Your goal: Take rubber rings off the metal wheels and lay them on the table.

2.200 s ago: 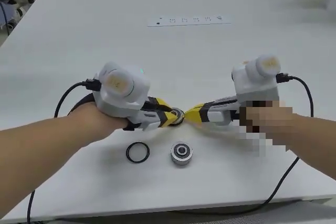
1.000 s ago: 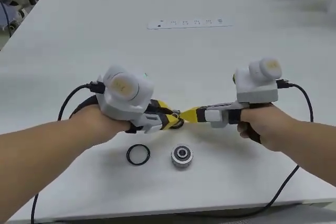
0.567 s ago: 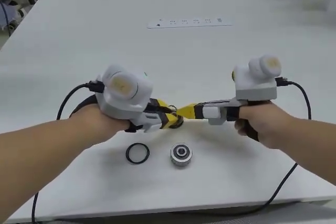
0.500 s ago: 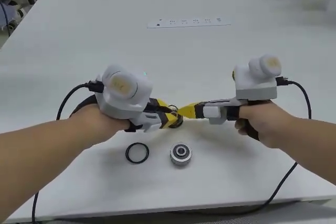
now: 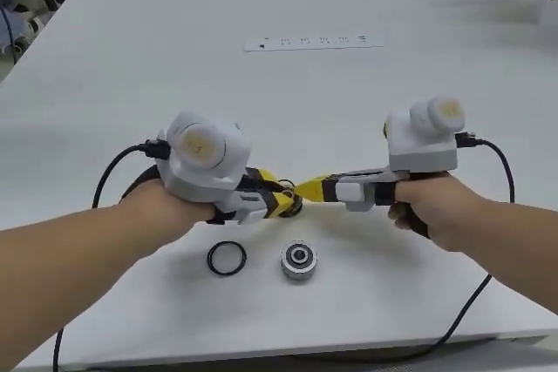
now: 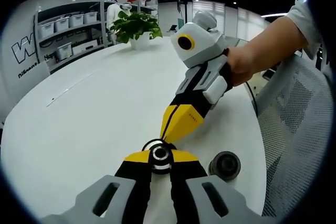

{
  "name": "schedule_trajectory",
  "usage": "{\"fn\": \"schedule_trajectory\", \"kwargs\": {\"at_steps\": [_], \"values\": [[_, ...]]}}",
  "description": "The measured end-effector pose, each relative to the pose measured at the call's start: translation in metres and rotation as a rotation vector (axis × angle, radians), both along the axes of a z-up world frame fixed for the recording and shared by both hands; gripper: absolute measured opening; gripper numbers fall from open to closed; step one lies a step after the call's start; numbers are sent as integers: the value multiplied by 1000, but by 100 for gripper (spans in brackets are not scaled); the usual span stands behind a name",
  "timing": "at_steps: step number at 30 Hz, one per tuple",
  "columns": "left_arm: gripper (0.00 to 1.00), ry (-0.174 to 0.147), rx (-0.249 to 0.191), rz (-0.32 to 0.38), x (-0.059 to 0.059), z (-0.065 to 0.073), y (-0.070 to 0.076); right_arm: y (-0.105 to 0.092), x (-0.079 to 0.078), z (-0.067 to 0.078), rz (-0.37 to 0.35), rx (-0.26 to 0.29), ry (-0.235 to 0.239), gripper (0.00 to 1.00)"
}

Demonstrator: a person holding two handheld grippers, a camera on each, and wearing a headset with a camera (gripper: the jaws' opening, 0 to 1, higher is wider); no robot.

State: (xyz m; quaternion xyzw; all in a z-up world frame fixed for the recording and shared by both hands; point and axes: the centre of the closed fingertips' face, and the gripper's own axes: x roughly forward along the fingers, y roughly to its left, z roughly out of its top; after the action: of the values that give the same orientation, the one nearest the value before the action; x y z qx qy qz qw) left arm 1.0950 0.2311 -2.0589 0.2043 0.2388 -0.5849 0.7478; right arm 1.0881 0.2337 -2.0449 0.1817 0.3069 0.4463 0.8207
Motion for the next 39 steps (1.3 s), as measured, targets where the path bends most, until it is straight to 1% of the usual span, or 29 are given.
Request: {"fn": "schedule_trajectory", "kwargs": {"at_steps": [2,5,7,10,12,14,17,24,30,35,39], "values": [[8,2,2,-1,0,1,1,0,0,0,0,3,1,0],[11,33,-9,-3,-3,3,2,0,0,0,-1,-1,1,0],[10,33,-19,0,-3,7,3,0,0,1,0,0,0,0],[11,45,-52,17,-2,15,5,0,1,3,-3,6,0,0],[13,54,-64,21,-3,19,7,0,0,4,-3,9,0,0],[15,52,-68,23,-3,18,11,1,0,4,-3,10,0,0],[15,49,-83,25,-4,26,14,1,0,7,-5,16,-3,0],[23,46,-122,39,-9,40,21,1,0,14,-16,36,-9,0],[29,49,-142,49,-14,49,31,2,-1,18,-16,42,-12,0],[35,36,-150,47,-19,55,39,5,-3,22,-12,47,-17,0],[41,32,-152,42,-23,58,44,7,-4,25,-11,54,-19,0]]}}
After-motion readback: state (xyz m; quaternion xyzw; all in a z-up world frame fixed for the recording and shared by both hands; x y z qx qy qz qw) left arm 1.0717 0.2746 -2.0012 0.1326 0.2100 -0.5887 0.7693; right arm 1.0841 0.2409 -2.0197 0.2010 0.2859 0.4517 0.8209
